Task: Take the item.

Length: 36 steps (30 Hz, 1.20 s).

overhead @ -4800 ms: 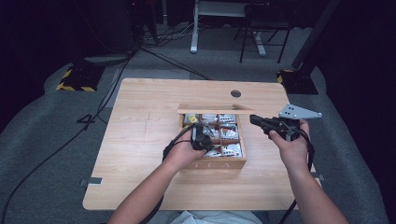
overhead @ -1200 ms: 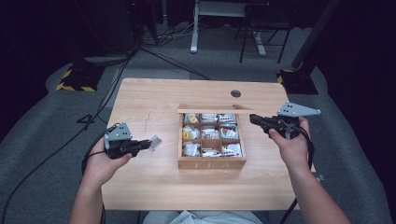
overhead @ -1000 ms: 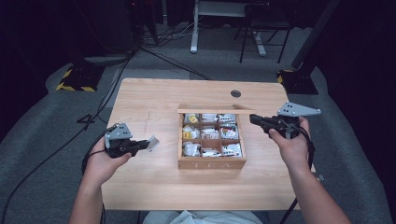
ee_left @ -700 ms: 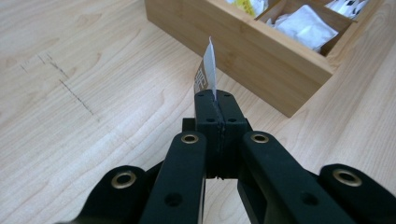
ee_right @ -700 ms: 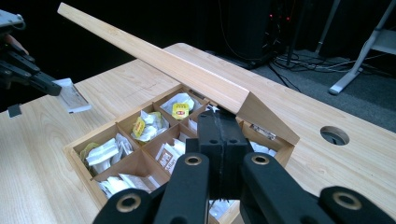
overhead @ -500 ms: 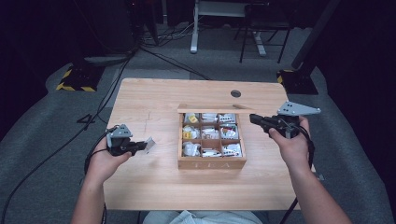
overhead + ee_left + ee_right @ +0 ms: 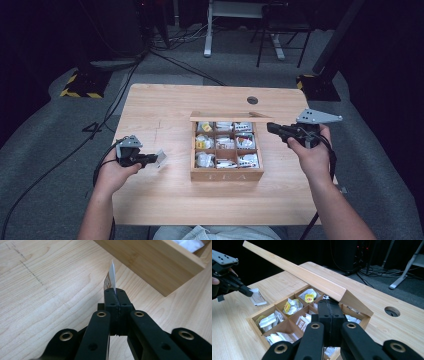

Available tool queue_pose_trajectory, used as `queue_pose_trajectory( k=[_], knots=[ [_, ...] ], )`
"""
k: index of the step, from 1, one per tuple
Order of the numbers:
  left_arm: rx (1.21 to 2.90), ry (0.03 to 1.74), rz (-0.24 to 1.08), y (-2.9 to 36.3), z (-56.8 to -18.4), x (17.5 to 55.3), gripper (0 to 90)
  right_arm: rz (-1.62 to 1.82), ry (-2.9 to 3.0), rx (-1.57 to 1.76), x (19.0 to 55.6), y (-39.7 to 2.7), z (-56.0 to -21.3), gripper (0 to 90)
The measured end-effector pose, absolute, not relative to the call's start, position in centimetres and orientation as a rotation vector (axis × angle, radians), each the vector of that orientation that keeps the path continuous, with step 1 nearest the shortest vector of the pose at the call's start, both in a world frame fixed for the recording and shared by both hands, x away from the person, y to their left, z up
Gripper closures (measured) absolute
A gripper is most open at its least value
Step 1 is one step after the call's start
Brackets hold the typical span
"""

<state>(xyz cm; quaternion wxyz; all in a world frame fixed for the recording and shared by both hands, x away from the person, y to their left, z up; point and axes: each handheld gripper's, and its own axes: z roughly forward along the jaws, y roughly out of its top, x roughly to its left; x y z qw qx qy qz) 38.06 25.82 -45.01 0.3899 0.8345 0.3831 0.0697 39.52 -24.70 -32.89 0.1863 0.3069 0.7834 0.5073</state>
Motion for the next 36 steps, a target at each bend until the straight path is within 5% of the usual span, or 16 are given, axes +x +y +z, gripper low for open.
queue_pose_trajectory(
  k=[16, 25, 36],
  knots=[
    [2.073, 1.018, 0.15, 26.3, -46.1, 38.6, 84.2, 1.421, 2.214, 0.862, 39.5, -24.5, -33.0, 90.0],
    [2.076, 1.079, 0.293, 26.8, -46.0, 38.8, 51.3, 1.422, 2.219, 0.86, 39.5, -24.5, -33.1, 90.0],
    [2.065, 1.018, 0.323, 25.9, -44.0, 37.5, 41.7, 1.426, 2.225, 0.862, 39.5, -24.5, -33.1, 90.0]
  ],
)
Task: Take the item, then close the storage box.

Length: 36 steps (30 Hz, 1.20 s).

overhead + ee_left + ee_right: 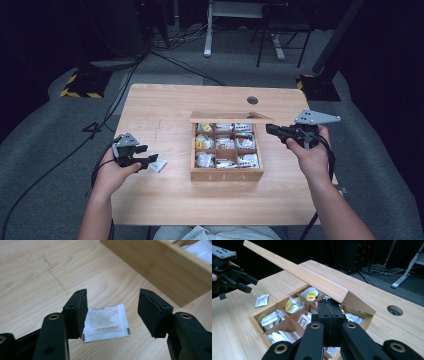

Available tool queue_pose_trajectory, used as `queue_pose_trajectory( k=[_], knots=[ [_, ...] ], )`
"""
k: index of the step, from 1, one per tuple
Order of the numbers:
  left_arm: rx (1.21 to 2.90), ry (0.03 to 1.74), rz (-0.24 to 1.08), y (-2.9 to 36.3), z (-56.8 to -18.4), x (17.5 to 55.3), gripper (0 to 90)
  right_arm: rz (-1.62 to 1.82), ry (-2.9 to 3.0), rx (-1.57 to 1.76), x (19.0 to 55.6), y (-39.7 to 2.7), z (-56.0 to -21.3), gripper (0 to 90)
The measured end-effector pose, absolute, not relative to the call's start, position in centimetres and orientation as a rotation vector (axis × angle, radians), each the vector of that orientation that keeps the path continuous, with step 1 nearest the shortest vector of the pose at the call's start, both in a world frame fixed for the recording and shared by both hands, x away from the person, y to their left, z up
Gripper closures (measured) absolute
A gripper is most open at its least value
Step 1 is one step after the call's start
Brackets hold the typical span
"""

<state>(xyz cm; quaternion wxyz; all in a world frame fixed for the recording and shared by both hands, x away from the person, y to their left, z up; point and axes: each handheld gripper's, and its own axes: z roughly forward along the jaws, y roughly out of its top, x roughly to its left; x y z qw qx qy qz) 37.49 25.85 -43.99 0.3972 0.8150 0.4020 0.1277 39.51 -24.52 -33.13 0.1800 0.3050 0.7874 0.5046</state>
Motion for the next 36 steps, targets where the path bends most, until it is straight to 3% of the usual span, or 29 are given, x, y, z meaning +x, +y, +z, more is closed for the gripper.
queue_pose_trajectory(
  k=[9, 20, 36],
  knots=[
    [2.051, 0.901, 0.302, 23.9, -41.9, 35.2, 40.1, 1.424, 2.229, 0.863, 39.5, -24.5, -33.1, 90.0],
    [2.096, 0.837, 0.236, 21.8, -42.1, 33.8, 39.7, 1.427, 2.243, 0.871, 39.4, -24.6, -33.2, 90.0],
    [2.199, 0.808, 0.117, 19.1, -45.6, 33.0, 37.9, 1.449, 2.303, 0.931, 39.4, -24.9, -33.4, 90.0]
  ],
)
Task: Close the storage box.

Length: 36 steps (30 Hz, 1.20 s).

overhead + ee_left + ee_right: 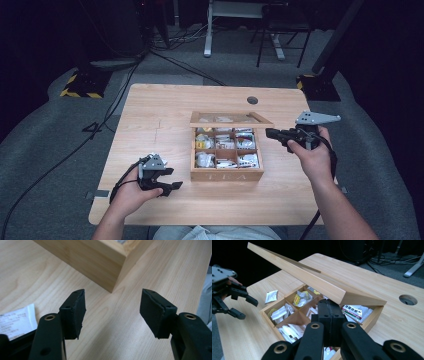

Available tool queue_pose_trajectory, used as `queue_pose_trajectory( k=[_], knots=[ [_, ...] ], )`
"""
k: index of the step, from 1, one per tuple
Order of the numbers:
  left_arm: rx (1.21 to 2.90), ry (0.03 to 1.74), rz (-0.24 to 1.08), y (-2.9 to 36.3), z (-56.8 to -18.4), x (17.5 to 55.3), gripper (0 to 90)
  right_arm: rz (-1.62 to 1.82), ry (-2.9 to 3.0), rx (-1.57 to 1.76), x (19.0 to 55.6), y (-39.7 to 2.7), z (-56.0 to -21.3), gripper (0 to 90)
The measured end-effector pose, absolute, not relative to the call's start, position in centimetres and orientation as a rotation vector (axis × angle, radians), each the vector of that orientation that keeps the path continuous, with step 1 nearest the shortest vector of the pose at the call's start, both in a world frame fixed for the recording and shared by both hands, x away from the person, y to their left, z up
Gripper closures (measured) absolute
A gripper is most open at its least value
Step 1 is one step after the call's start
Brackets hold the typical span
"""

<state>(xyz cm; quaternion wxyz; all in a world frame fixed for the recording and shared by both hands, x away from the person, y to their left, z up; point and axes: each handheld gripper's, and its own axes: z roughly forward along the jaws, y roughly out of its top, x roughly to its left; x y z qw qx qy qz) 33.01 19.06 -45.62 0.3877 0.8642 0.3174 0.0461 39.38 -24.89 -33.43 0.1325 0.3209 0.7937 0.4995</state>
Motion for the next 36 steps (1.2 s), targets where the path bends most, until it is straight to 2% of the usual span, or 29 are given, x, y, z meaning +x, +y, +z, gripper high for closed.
queue_pose_trajectory(
  k=[14, 36],
  knots=[
    [2.17, 0.803, 0.155, 19.6, -44.9, 32.9, 39.1, 1.381, 2.344, 1.003, 39.2, -25.0, -34.1, 89.5],
    [2.177, 0.829, 0.156, 20.1, -45.3, 33.1, 38.7, 1.26, 2.428, 1.021, 37.8, -25.0, -35.6, 78.2]
  ],
)
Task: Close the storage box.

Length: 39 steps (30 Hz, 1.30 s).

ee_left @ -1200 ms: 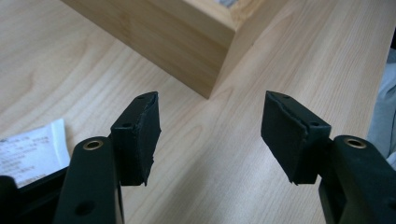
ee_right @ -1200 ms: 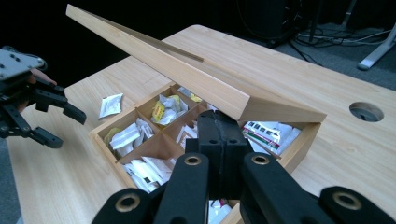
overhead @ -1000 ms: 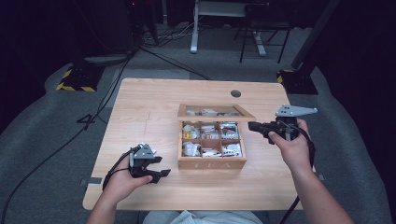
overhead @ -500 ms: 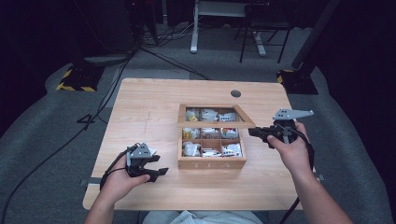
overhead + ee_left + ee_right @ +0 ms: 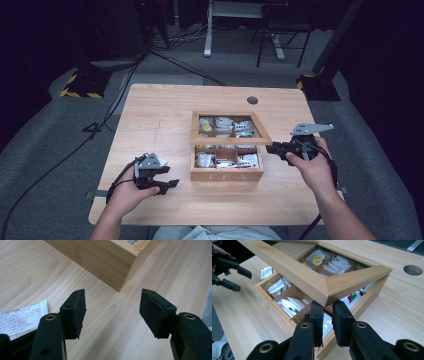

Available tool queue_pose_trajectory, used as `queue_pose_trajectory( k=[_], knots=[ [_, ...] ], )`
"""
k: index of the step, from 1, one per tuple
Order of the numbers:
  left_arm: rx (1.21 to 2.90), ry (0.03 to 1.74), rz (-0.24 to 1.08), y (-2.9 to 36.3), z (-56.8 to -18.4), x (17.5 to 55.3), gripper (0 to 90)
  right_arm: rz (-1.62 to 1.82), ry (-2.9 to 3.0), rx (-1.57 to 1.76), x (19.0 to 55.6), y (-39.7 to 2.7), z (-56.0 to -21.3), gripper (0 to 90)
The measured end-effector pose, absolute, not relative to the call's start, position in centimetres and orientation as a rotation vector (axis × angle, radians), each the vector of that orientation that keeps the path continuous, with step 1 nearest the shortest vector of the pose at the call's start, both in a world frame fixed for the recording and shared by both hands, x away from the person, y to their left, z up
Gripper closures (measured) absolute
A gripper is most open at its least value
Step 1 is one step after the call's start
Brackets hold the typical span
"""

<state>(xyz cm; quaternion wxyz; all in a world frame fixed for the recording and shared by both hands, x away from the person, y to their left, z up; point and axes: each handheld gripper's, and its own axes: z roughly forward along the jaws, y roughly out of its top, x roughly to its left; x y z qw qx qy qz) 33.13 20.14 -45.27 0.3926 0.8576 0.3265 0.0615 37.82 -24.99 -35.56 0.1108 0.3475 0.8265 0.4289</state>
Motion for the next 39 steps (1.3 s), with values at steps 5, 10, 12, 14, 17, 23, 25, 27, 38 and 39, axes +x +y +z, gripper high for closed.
queue_pose_trajectory(
  k=[5, 10, 12, 14, 17, 23, 25, 27, 38, 39],
  knots=[
    [2.181, 0.826, 0.151, 20.2, -45.3, 33.2, 38.6, 1.234, 2.442, 1.017, 37.5, -25.0, -35.8, 77.3],
    [2.177, 0.842, 0.156, 20.4, -45.6, 33.3, 38.6, 1.222, 2.452, 1.018, 37.2, -25.0, -36.2, 76.3],
    [2.178, 0.843, 0.152, 20.5, -45.6, 33.3, 38.6, 1.216, 2.46, 1.018, 37.1, -25.0, -36.4, 75.8],
    [2.179, 0.842, 0.149, 20.5, -45.6, 33.4, 38.6, 1.206, 2.467, 1.015, 37.1, -25.0, -36.5, 75.3],
    [2.182, 0.845, 0.153, 20.6, -45.7, 33.4, 38.5, 1.195, 2.469, 1.012, 37.0, -24.9, -36.7, 74.4],
    [2.182, 0.847, 0.152, 20.7, -45.7, 33.5, 38.4, 1.171, 2.481, 1.002, 36.7, -24.9, -37.0, 73.5],
    [2.182, 0.847, 0.152, 20.7, -45.7, 33.5, 38.4, 1.168, 2.48, 0.999, 36.7, -24.9, -37.0, 73.5],
    [2.182, 0.846, 0.153, 20.7, -45.7, 33.5, 38.3, 1.165, 2.478, 0.992, 36.5, -24.9, -37.1, 73.5],
    [2.184, 0.848, 0.143, 20.6, -45.9, 33.5, 38.4, 1.155, 2.51, 1.0, 36.1, -24.9, -38.7, 73.1],
    [2.184, 0.848, 0.143, 20.6, -45.9, 33.5, 38.4, 1.153, 2.51, 1.002, 36.1, -24.9, -38.8, 73.1]
  ],
)
